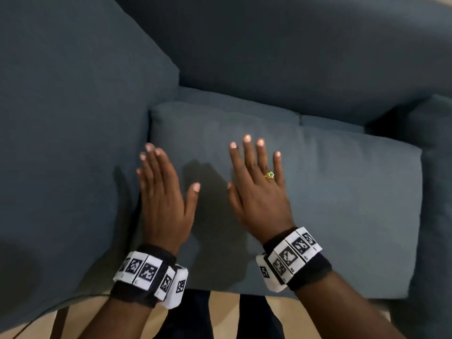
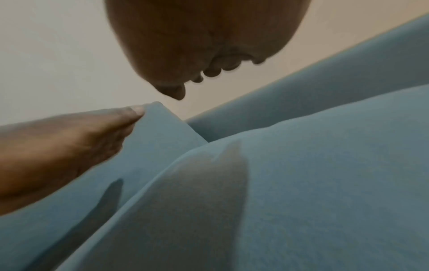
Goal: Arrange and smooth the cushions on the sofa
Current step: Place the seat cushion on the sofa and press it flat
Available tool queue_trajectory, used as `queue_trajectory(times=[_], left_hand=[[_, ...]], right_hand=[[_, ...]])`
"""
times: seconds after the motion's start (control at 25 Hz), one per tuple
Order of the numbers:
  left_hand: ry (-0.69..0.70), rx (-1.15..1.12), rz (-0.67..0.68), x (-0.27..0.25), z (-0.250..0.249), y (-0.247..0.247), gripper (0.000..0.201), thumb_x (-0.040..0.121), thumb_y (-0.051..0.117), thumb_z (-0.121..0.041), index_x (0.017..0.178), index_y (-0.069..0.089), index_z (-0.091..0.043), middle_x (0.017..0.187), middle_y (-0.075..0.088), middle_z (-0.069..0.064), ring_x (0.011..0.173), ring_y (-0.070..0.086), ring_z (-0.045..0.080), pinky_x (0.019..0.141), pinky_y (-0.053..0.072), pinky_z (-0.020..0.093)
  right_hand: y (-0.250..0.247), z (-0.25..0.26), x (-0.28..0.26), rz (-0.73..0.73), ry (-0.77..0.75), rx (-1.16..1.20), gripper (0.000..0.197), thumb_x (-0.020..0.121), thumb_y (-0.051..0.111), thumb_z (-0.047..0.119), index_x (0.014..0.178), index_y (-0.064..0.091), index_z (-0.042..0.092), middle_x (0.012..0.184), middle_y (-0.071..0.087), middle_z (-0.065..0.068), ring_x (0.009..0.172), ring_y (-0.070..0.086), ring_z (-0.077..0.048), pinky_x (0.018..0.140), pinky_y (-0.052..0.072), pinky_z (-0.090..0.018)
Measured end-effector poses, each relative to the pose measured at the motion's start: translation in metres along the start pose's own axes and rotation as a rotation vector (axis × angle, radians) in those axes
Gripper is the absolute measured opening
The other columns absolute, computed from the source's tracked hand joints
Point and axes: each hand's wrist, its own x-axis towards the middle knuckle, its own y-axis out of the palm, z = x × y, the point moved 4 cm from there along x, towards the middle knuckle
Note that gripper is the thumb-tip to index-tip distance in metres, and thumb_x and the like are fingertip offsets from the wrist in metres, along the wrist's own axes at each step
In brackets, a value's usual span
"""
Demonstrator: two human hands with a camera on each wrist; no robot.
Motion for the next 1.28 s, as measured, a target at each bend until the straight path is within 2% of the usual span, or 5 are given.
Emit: queue_trajectory(times=[0.08, 0.72, 1.0, 1.16, 1.28], left_hand=[[0.21, 0.134, 0.09, -0.012, -0.032, 0.022, 0.077, 0.102, 0.036, -0.047, 0.16, 0.01, -0.003, 0.168, -0.002, 0.015, 0.156, 0.007, 0.032, 0.121, 0.018, 0.061], [0.314, 0.413, 0.238, -0.022, -0.247, 0.105, 0.077, 0.1, 0.027, -0.055, 0.159, 0.022, -0.005, 0.168, 0.007, 0.011, 0.155, 0.015, 0.029, 0.12, 0.017, 0.064], [0.498, 0.391, 0.271, -0.025, -0.34, 0.149, 0.082, 0.099, 0.051, -0.053, 0.159, 0.021, -0.005, 0.167, 0.008, 0.013, 0.154, 0.019, 0.031, 0.12, 0.021, 0.061], [0.474, 0.327, 0.204, -0.023, -0.39, 0.166, 0.077, 0.103, 0.029, -0.049, 0.16, 0.005, -0.003, 0.168, -0.001, 0.016, 0.156, 0.003, 0.032, 0.125, 0.008, 0.054], [0.575, 0.396, 0.307, -0.031, -0.413, 0.193, 0.084, 0.102, 0.043, -0.054, 0.161, 0.005, -0.007, 0.169, -0.004, 0.01, 0.156, 0.004, 0.028, 0.122, 0.011, 0.062]], right_hand=[[0.008, -0.026, -0.013, 0.09, 0.024, -0.028, 0.068, 0.1, 0.025, 0.045, 0.163, 0.008, 0.026, 0.169, -0.005, 0.002, 0.157, 0.004, -0.025, 0.124, 0.002, -0.055], [0.017, -0.233, -0.095, 0.117, 0.066, 0.09, 0.073, 0.103, 0.034, 0.052, 0.163, 0.007, 0.019, 0.168, -0.007, 0.003, 0.157, 0.004, -0.023, 0.124, -0.001, -0.054], [0.019, -0.328, -0.13, 0.029, 0.216, 0.101, 0.071, 0.1, 0.022, 0.055, 0.163, 0.005, 0.027, 0.169, -0.007, 0.004, 0.155, -0.008, -0.02, 0.123, 0.012, -0.062], [0.008, -0.377, -0.146, -0.239, 0.354, 0.191, 0.068, 0.103, 0.038, 0.043, 0.163, 0.014, 0.021, 0.168, -0.007, -0.003, 0.157, -0.005, -0.028, 0.125, 0.009, -0.055], [0.034, -0.41, -0.162, -0.02, 0.375, 0.229, 0.072, 0.097, 0.018, 0.06, 0.161, -0.004, 0.036, 0.169, -0.011, 0.004, 0.157, -0.006, -0.021, 0.122, 0.015, -0.061]])
